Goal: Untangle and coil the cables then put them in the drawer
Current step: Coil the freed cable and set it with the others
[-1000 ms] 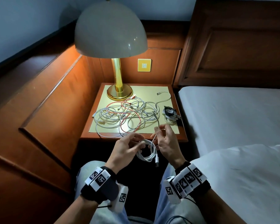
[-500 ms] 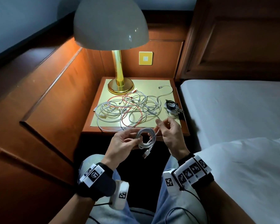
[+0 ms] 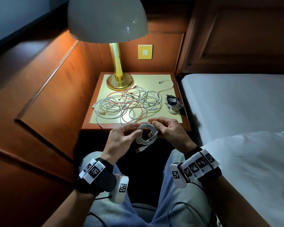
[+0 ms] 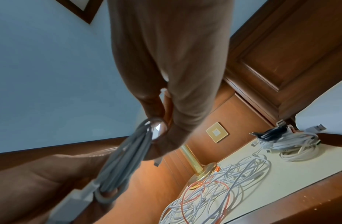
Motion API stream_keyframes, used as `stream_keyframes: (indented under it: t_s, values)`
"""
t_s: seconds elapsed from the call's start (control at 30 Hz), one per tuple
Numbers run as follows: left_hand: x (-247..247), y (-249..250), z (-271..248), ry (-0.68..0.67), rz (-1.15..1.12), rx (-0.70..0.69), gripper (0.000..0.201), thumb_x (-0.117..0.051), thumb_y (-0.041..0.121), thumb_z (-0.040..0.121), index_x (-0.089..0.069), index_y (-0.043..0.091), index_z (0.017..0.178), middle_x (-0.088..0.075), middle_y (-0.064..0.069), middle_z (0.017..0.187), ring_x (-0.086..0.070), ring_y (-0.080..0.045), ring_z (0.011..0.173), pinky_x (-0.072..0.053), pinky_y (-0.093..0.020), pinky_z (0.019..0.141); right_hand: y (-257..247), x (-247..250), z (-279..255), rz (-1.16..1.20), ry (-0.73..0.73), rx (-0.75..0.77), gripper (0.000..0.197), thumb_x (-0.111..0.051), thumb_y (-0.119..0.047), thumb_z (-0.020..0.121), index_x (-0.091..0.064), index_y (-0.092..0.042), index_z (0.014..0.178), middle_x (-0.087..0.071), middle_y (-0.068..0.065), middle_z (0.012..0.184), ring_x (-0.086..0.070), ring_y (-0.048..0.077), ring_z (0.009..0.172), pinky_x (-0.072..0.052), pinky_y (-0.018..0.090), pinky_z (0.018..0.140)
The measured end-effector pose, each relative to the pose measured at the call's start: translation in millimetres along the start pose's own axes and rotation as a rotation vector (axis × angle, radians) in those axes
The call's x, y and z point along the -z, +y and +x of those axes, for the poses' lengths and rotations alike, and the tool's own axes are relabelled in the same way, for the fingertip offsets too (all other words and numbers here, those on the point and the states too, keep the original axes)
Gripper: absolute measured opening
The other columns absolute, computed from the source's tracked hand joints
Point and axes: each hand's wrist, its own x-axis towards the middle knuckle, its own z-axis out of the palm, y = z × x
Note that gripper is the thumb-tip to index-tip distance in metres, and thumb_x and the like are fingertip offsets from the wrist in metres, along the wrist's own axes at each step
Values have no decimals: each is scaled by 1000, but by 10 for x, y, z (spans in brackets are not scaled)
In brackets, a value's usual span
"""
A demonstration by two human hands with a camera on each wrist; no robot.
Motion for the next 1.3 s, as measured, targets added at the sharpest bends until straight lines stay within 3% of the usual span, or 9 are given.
stream_keyframes:
  t_s: [0.27,0.43,0.57,0.7,0.83,0.93,1.13,1.2,1.3]
  values:
    - [-3,-3,17,13,129,-43,22,-78,11,86,-78,15,108,-79,6,97,-75,-13,93,-57,-31,89,6,54,-15,-189,-74,25,26,-51,-9,104,-66,-1,124,-74,14,108,-75,26,87,-62,35,81]
    - [-32,-33,19,49,164,-55,19,-79,10,86,-78,17,103,-79,6,91,-75,-10,87,-56,-22,82,-9,60,-52,-205,-68,5,27,-54,-11,104,-69,12,107,-66,36,101,-72,24,86,-62,31,78]
    - [-1,-47,25,43,196,-60,19,-78,12,87,-78,15,105,-79,7,93,-75,-9,88,-58,-21,82,-62,74,-121,-78,-108,-31,30,-64,-15,98,-69,14,94,-68,9,76,-69,14,74,-62,27,75]
    - [21,-19,12,10,254,-66,19,-78,12,86,-79,15,105,-79,6,92,-75,-6,87,-56,-16,77,-65,49,-146,-233,-107,-2,24,-77,-21,89,-75,3,91,-72,9,80,-67,13,74,-57,24,68]
    - [11,-34,4,7,291,-66,21,-80,14,85,-78,15,106,-79,5,92,-74,-3,85,-56,-14,76,26,64,-94,-391,-65,17,14,-83,-19,80,-76,-7,84,-75,15,81,-68,20,71,-59,46,72]
    - [-12,-45,5,23,367,-100,20,-80,16,85,-78,18,104,-78,7,92,-72,2,83,-54,-10,76,55,52,-77,-346,-35,-6,10,-77,-8,81,-73,0,79,-72,13,72,-69,22,68,-59,45,73]
    - [3,-89,57,-62,101,35,28,-80,32,81,-77,21,106,-78,-8,96,-74,-31,97,-57,-51,94,61,22,-75,-40,-97,-98,8,-70,-3,87,-69,5,88,-68,13,80,-63,24,75,-56,29,69]
    - [5,-100,58,-69,58,2,27,-78,21,84,-74,24,111,-75,-14,99,-73,-30,96,-57,-51,94,89,16,-79,140,-120,-143,25,-70,-7,86,-66,13,101,-67,21,92,-63,30,84,-57,30,75]
    - [-33,-90,13,-53,127,-123,29,-73,2,89,-71,21,111,-76,0,101,-75,-18,93,-61,-40,85,157,7,-82,269,-133,-143,36,-67,-12,89,-61,18,108,-62,28,106,-57,36,98,-54,36,87]
